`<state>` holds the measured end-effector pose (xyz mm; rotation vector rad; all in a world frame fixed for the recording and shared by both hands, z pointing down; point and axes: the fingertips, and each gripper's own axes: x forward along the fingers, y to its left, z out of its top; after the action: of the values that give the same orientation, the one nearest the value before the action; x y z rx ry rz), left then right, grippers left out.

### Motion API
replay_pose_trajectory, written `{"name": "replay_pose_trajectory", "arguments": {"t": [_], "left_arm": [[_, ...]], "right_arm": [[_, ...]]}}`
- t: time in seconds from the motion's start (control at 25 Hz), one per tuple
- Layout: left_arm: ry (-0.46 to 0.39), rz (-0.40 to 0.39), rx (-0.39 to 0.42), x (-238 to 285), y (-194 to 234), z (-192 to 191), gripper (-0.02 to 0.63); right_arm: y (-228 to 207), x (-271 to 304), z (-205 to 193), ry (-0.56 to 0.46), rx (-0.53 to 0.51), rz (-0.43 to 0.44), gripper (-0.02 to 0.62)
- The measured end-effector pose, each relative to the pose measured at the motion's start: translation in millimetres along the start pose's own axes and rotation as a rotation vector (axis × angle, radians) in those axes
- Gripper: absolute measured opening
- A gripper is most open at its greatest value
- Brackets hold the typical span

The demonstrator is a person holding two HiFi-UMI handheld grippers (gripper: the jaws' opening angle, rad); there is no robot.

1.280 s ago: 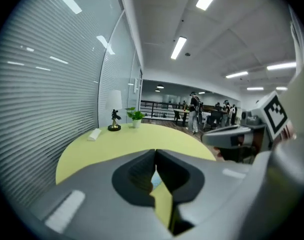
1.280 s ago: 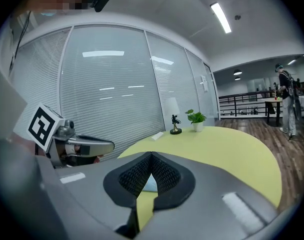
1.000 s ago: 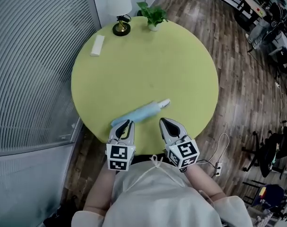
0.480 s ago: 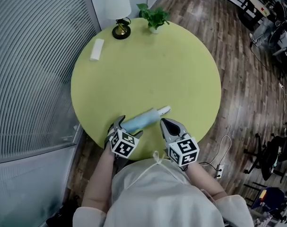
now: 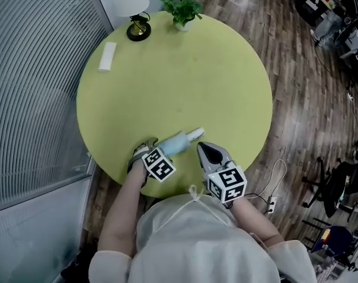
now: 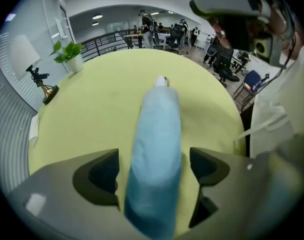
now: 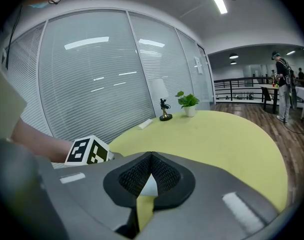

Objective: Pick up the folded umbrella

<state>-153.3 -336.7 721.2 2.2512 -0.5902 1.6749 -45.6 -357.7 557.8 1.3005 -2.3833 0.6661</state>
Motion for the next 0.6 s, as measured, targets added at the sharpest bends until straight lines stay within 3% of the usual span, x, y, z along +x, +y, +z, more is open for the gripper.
{"name": "replay_pose_trajectory", "arguments": {"t": [0.28, 0.6], "left_arm": [[0.091, -0.066, 0.050, 21, -10, -11, 0.411], [0.051, -0.109, 0.058, 25, -10, -5, 0.389]], "right_arm": [[-12, -3, 1, 0.005, -0.017, 0.005, 0.000], [-22, -1, 4, -0.014, -0.011, 0.015, 0.000]]}}
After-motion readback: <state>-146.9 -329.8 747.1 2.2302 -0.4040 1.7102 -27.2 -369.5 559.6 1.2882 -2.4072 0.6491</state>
